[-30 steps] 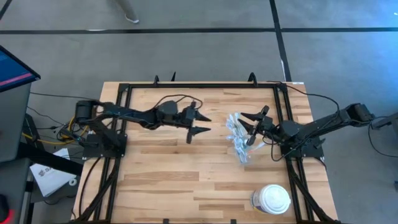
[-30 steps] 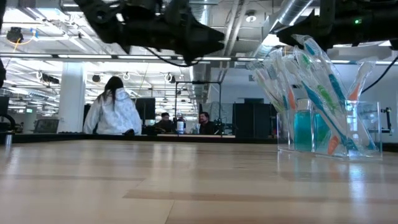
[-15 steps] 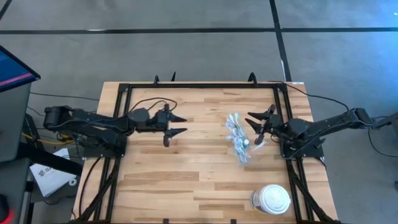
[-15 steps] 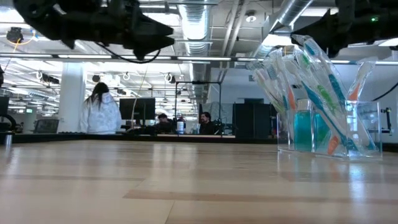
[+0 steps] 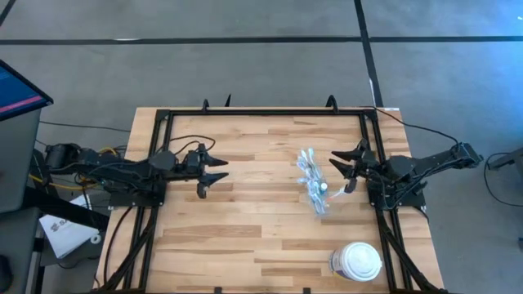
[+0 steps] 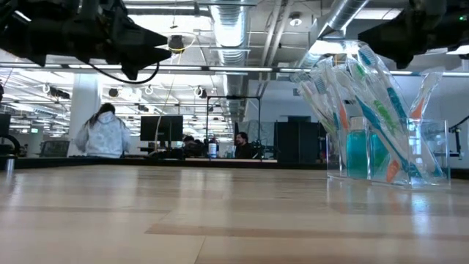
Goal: Pick & Place toothbrushing station
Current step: Return to Home Position
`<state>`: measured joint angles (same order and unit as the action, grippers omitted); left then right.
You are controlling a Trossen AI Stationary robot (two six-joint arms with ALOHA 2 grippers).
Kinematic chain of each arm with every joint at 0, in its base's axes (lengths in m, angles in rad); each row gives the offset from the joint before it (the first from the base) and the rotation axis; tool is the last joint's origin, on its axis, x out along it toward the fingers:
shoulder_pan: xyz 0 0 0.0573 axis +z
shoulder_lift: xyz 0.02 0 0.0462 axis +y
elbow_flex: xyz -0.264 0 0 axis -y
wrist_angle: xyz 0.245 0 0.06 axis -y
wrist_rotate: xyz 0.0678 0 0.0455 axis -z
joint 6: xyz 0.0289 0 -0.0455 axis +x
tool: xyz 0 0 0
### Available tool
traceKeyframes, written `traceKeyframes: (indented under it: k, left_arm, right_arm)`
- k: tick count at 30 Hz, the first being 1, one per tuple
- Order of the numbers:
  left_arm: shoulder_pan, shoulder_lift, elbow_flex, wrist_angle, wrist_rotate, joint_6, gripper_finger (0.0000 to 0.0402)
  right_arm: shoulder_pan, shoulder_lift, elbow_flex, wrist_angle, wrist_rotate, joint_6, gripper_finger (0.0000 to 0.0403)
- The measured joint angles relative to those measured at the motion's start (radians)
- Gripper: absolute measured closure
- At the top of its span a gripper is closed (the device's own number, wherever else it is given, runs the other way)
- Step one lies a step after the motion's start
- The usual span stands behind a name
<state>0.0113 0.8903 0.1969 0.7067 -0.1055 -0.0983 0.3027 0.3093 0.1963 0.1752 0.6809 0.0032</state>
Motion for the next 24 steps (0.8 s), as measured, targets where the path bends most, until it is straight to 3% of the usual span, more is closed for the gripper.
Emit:
traceKeyframes:
  k: [14, 24]
  left_arm:
    - [0.004, -0.112, -0.098, 0.005, 0.001, 0.039, 0.0219]
    - [0.004, -0.12, -0.112, 0.004, 0.001, 0.038, 0.0219]
  right_arm:
    - [0.104, -0.181, 0.0, -0.239, -0.001, 0.024, 0.0281]
    - [0.158, -0.239, -0.001, -0.323, -0.003, 0.077, 0.028]
